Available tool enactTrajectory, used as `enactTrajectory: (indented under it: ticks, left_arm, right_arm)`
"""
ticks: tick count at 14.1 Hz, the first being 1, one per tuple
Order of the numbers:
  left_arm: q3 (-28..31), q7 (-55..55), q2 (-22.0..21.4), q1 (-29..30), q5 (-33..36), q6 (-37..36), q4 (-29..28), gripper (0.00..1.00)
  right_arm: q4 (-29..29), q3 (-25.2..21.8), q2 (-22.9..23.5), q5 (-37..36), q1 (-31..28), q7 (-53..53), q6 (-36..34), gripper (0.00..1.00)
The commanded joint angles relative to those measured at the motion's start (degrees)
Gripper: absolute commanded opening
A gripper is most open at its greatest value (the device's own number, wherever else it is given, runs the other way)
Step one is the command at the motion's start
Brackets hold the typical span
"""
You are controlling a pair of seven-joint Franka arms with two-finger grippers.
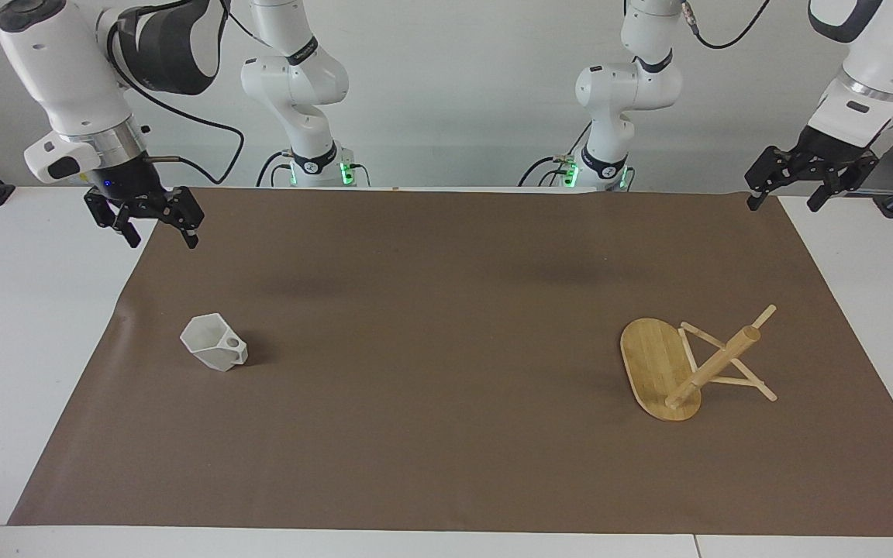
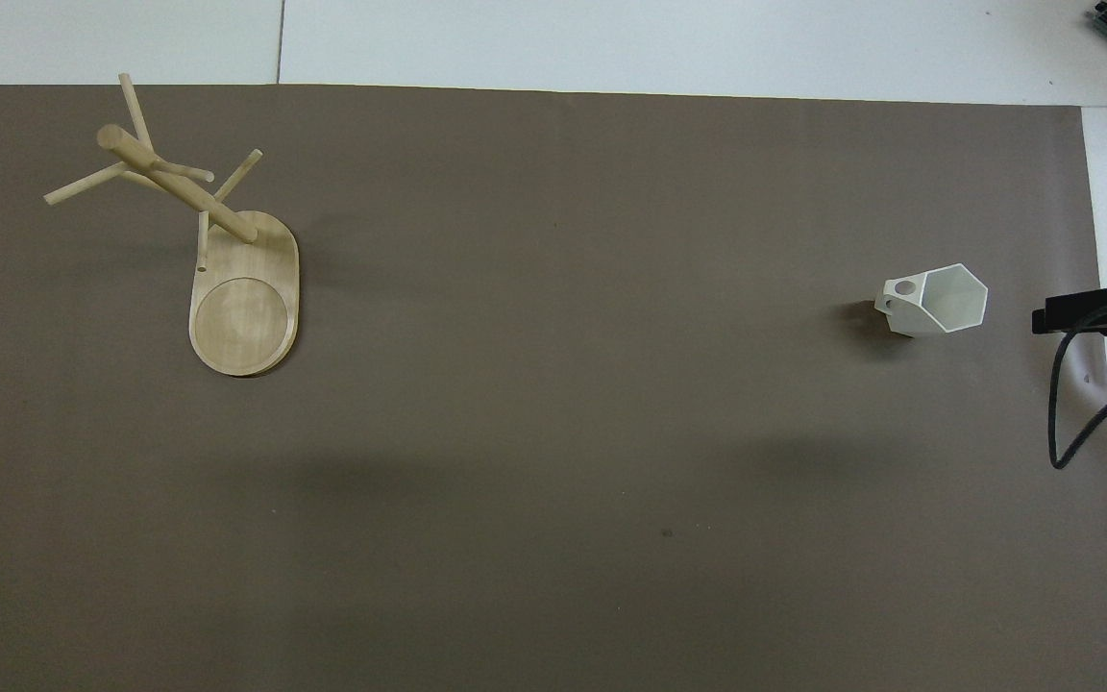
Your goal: Hang cup on rack
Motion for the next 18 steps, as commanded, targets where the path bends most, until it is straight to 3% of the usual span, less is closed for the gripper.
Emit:
enactTrajectory:
  ticks: [1, 9, 14, 18]
  left_arm:
    - [0.04, -0.42, -1.37, -0.18, 0.87, 1.31, -1.05, 1.00]
    - [-0.05, -0.51, -1.02, -0.45, 0.44, -2.03, 0.71, 1.00]
    - [-3.81, -0.51, -1.37, -1.06, 1.22, -2.38, 0.80, 1.00]
    - [-3.31, -0.42, -1.72, -0.18, 1.23, -2.65, 0.62, 1.00]
  right_arm:
    - [-0.34, -0.26, 2.89, -0.78, -1.06, -1.63, 3.95, 1.00]
    - [-1.12, -0.35, 14.32, -0.43, -1.85, -2.42, 17.84, 1.00]
    - [-4.37, -0.35, 15.82, -0.26, -1.23, -2.77, 20.49, 1.00]
    - [-6.66, -0.35, 16.26, -0.26, -1.76, -3.39, 23.56, 1.00]
